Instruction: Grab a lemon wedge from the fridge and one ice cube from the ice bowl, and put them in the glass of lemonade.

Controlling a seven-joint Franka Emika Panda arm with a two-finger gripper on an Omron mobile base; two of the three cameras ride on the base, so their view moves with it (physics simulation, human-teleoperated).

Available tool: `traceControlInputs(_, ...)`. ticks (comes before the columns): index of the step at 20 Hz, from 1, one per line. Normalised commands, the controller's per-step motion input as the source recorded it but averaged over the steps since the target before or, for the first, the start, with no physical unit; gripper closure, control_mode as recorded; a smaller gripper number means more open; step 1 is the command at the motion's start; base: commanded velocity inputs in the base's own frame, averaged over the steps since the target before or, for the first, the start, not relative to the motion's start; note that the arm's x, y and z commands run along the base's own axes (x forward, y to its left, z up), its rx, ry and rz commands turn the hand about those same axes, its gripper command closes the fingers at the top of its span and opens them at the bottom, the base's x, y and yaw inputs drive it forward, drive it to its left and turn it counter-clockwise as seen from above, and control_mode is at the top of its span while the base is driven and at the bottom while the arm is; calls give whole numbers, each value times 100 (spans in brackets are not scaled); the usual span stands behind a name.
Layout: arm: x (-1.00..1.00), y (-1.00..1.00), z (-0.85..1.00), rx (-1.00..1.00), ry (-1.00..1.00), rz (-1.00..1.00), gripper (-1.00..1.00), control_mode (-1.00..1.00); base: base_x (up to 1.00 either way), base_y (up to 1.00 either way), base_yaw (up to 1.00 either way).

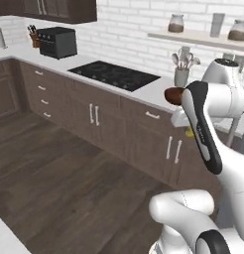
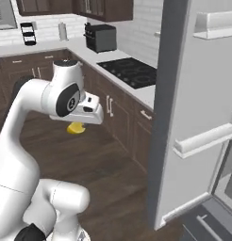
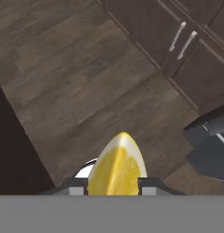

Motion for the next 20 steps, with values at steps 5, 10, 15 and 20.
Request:
traceControlInputs(5,0,0,0,0,0,0,100,100,96,-2,26)
traceControlInputs(10,0,0,0,0,0,0,100,100,100,2,-12)
traceControlInputs(15,0,0,0,0,0,0,100,100,100,3,-45)
traceControlInputs(20,0,0,0,0,0,0,100,100,68,4,-72)
